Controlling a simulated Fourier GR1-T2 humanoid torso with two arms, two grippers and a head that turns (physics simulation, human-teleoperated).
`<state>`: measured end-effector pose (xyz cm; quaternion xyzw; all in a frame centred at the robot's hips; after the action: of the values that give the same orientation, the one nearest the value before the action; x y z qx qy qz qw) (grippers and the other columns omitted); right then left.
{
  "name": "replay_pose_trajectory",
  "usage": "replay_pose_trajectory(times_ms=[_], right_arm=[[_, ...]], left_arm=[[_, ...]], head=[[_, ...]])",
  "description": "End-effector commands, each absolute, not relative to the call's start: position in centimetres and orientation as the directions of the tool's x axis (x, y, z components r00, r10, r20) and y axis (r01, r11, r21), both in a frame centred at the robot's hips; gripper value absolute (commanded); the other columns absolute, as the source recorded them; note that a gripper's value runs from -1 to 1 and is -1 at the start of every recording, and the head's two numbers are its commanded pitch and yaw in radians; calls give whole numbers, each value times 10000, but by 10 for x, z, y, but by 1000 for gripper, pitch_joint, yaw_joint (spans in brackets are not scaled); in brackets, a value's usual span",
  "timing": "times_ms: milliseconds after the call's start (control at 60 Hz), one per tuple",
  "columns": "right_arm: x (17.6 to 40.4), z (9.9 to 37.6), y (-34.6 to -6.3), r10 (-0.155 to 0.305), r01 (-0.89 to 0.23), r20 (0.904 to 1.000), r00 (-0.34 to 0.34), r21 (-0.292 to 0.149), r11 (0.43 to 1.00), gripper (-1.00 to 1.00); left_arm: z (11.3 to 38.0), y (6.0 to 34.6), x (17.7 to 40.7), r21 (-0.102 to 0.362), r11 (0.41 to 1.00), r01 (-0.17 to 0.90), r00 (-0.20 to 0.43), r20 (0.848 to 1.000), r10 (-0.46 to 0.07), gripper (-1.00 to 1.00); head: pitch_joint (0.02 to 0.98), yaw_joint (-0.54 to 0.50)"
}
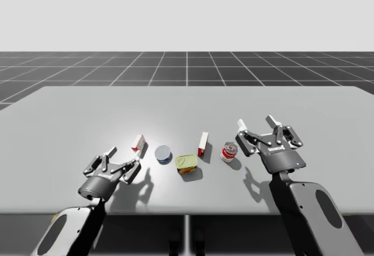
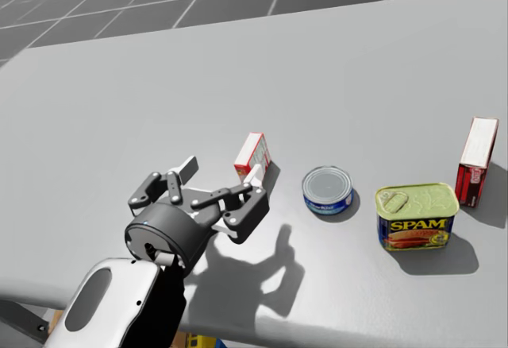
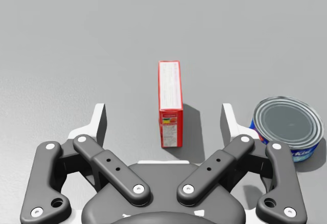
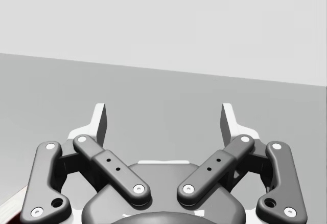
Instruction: Pick up the gelatin box and lift it.
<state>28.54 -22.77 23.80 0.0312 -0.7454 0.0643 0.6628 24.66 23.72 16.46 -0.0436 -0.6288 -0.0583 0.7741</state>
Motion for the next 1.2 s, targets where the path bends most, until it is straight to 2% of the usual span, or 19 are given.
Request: replay_pose_trajectory(times_ms=[17,100,167,433,717,733,750,767,783,800,817,967,1200], right_arm=[[285,238,-228,393,-1305,9918,-1215,-552,9899,-1000],[285,239,-228,387,-1294,9918,-1219,-545,9901,-1000],[285,239,-228,346,-1282,9919,-1225,-504,9905,-1000],[285,239,-228,449,-1226,9907,-1281,-608,9906,-1000],[285,239,-228,435,-1233,9902,-1326,-600,9905,-1000],[285,239,-228,436,-1232,9902,-1326,-601,9906,-1000],[285,239,-228,434,-1232,9902,-1326,-599,9906,-1000],[285,239,-228,434,-1232,9902,-1328,-599,9906,-1000],[285,239,-228,434,-1234,9902,-1330,-600,9905,-1000],[285,239,-229,432,-1235,9902,-1331,-598,9905,-1000],[285,239,-229,432,-1233,9901,-1332,-598,9906,-1000],[285,240,-229,441,-1232,9901,-1336,-607,9905,-1000],[284,240,-230,413,-1214,9902,-1334,-577,9909,-1000]], left_arm=[[154,234,261,193,9904,1372,2141,9756,-487,-1000],[151,232,269,106,9907,1357,2273,9729,-415,-1000],[147,229,277,244,9913,1297,2382,9696,-550,-1000],[135,226,296,243,9924,1205,2711,9609,-564,-1000],[128,229,303,13,9935,1142,2831,9585,-338,-1000],[128,229,303,10,9934,1147,2832,9585,-337,-857],[127,229,302,50,9931,1175,2821,9586,-382,-225],[127,229,302,37,9928,1194,2839,9581,-378,-2],[127,228,302,35,9926,1212,2845,9579,-381,709],[126,228,302,11,9923,1241,2859,9576,-368,762],[126,227,301,24,9913,1313,2894,9563,-406,927],[123,224,299,115,9883,1524,2970,9532,-569,963],[119,220,296,209,9845,1740,3061,9491,-742,976]], head=[[801,335],[802,335],[803,335],[798,342],[789,345],[789,345],[787,345],[787,345],[787,345],[786,344],[785,344],[749,352],[548,372]])
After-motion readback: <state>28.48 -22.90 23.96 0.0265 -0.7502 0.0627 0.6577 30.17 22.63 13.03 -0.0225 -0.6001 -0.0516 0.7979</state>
